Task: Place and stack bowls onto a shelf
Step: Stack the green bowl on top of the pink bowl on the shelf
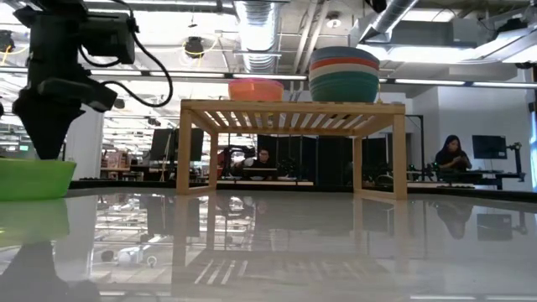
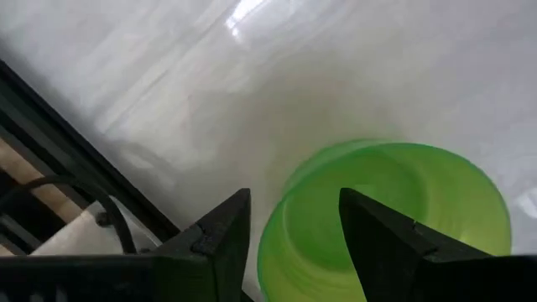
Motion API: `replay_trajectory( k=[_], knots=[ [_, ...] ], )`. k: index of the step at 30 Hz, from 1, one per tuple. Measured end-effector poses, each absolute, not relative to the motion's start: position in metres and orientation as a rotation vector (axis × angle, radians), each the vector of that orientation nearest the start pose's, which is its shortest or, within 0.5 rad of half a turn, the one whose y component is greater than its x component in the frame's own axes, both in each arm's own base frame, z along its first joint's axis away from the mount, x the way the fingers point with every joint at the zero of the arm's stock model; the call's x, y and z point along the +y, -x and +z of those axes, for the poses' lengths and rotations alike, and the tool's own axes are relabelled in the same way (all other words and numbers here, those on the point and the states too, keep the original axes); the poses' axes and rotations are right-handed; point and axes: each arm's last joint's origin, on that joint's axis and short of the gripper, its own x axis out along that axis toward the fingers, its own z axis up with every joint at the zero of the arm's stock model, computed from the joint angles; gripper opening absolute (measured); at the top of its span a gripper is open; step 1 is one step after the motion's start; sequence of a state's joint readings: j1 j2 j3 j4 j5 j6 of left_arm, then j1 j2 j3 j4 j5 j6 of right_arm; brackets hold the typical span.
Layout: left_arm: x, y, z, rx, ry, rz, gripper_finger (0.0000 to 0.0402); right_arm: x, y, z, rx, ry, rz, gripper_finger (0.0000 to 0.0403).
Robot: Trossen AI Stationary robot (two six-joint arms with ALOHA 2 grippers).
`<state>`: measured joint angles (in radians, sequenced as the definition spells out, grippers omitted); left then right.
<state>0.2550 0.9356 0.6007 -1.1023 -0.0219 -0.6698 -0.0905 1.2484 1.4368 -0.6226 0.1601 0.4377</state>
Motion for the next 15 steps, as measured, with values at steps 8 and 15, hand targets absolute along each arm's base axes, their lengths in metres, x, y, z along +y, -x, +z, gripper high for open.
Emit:
replay_trajectory(
  k=[8, 15],
  knots=[
    [0.035, -0.125, 0.187, 1.327, 0.699, 0.801, 0.0161, -0.022, -0.252, 0.417, 0.383, -0.401, -0.339, 0.0164],
    [0.036, -0.133, 0.178, 1.401, 0.774, 0.817, 0.0081, -0.020, -0.252, 0.417, 0.387, -0.399, -0.334, 0.0164]
  ],
)
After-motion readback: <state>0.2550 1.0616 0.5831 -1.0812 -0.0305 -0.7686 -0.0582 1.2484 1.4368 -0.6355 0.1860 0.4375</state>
